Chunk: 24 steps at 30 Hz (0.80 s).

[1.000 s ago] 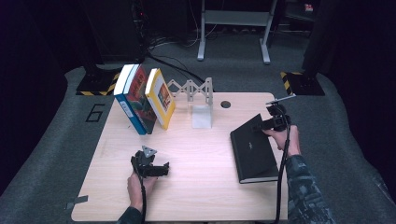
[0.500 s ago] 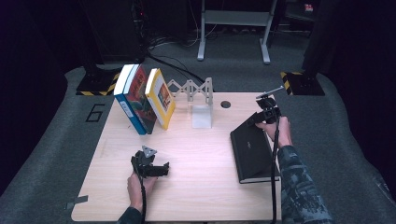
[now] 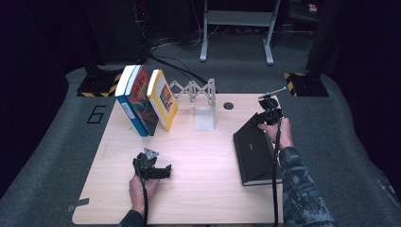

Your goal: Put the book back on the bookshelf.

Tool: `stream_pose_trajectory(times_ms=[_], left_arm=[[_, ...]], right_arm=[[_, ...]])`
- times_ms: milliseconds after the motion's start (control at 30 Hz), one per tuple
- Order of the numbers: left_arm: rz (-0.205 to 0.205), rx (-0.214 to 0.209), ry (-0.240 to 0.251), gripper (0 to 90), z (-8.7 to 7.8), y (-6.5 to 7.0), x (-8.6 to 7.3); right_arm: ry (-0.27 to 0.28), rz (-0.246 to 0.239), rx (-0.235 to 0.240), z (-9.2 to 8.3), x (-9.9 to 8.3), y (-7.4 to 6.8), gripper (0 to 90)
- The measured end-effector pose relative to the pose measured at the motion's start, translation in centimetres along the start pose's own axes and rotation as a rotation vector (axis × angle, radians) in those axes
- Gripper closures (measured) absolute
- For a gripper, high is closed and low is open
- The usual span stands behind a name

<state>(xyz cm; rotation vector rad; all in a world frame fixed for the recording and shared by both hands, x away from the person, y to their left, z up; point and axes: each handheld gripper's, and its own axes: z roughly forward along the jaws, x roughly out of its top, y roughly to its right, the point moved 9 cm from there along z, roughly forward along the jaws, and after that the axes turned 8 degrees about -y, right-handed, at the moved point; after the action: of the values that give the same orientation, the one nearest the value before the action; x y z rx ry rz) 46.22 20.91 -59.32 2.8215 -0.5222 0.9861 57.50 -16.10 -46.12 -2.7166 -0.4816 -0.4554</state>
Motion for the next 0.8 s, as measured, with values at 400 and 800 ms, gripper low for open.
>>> stream_pose_trajectory(times_ms=[400, 800], left_arm=[[0.002, -0.007, 0.006, 2.3, 0.0, 0.1, 0.0], [0.001, -0.007, 0.011, 3.2, 0.0, 0.1, 0.1]], right_arm=[[0.088, -0.019, -0.103, -0.4, 1.7, -1.6, 87.0], [0.337, -0.009, -0.261, -3.7, 4.0, -1.9, 87.0]])
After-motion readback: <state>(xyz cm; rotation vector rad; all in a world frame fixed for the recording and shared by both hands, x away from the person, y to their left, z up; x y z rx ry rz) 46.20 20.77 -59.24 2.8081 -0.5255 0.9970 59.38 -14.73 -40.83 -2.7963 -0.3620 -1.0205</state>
